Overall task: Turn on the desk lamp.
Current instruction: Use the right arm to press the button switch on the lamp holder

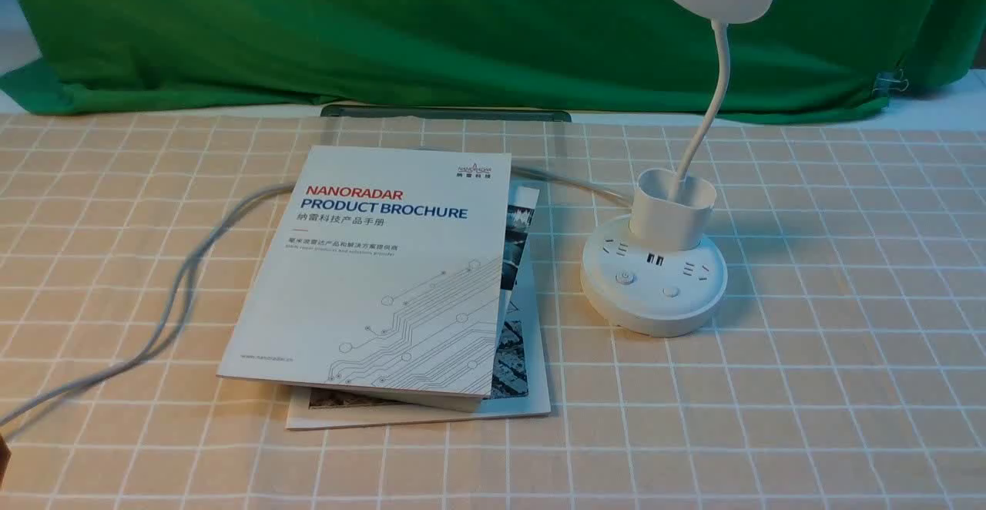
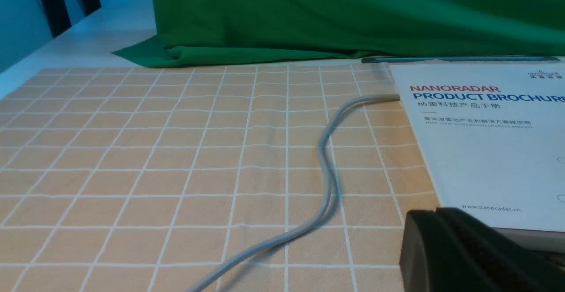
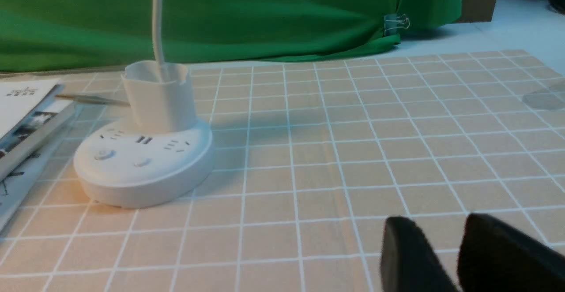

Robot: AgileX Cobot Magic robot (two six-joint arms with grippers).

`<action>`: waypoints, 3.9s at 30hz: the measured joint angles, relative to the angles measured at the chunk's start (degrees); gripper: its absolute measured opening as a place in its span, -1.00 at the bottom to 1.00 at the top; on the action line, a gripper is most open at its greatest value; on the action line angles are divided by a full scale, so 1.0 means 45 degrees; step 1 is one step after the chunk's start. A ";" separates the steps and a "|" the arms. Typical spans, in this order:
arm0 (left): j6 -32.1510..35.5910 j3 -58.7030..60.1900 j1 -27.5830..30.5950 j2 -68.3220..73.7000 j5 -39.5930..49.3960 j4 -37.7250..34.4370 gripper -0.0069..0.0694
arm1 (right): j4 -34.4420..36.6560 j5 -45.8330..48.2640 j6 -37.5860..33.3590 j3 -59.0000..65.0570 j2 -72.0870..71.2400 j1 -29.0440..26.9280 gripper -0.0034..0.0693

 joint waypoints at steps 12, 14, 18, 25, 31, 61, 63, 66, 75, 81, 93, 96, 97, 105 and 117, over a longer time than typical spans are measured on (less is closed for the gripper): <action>0.0000 0.0000 0.0000 0.0000 0.0000 0.0000 -0.76 | 0.0000 0.0012 0.0000 0.0000 0.0000 0.0000 -0.25; 0.0000 0.0000 0.0000 0.0000 0.0000 0.0000 -0.76 | 0.0000 0.0012 0.0000 0.0000 0.0000 0.0000 -0.25; 0.0000 0.0000 0.0000 0.0000 0.0000 0.0000 -0.76 | 0.0000 0.0012 0.0000 0.0000 0.0000 0.0000 -0.25; 0.0000 0.0000 0.0000 0.0000 0.0000 0.0000 -0.76 | 0.0000 0.0012 0.0011 0.0000 0.0000 0.0000 -0.25; 0.0000 0.0000 0.0000 0.0000 0.0000 0.0000 -0.76 | 0.0000 0.0012 0.0011 0.0000 0.0000 0.0000 -0.25; 0.0000 0.0000 0.0000 0.0000 0.0000 0.0000 -0.76 | 0.1966 -0.0007 1.0985 0.0000 0.0000 0.0000 -0.25; 0.0000 0.0000 0.0000 0.0000 0.0000 0.0000 -0.76 | 0.1702 -0.0069 1.0882 0.0000 0.0000 0.0000 -0.25; 0.0000 0.0000 0.0000 0.0000 0.0000 0.0000 -0.76 | 0.1566 -0.0419 1.0302 0.0002 0.0000 0.0000 -0.25; 0.0000 0.0000 0.0000 0.0000 0.0000 0.0000 -0.76 | 0.1511 -0.1771 0.3647 -0.2292 0.0860 0.0820 -0.54; 0.0000 0.0000 0.0000 0.0000 0.0000 0.0000 -0.76 | 0.1481 0.1586 -0.3099 -0.6950 0.4599 0.1062 -0.82; 0.0000 0.0000 0.0000 0.0000 0.0000 0.0000 -0.76 | 0.1577 0.7534 -0.6521 -1.2802 1.2828 0.2484 -0.82; 0.0000 0.0000 0.0000 0.0000 0.0000 0.0000 -0.76 | 0.1577 0.7824 -0.6719 -1.3380 1.4317 0.3161 -0.82; 0.0000 0.0000 0.0000 0.0000 0.0000 0.0000 -0.76 | 0.1577 0.7837 -0.6766 -1.3642 1.5115 0.3614 -0.82; 0.0000 0.0000 0.0000 0.0000 0.0000 0.0000 -0.76 | 0.1488 0.7034 -0.6789 -1.4503 1.8683 0.4122 -0.81; 0.0000 0.0000 0.0000 0.0000 0.0000 0.0000 -0.76 | 0.1715 0.4812 -0.6707 -1.4855 2.1627 0.4604 -0.81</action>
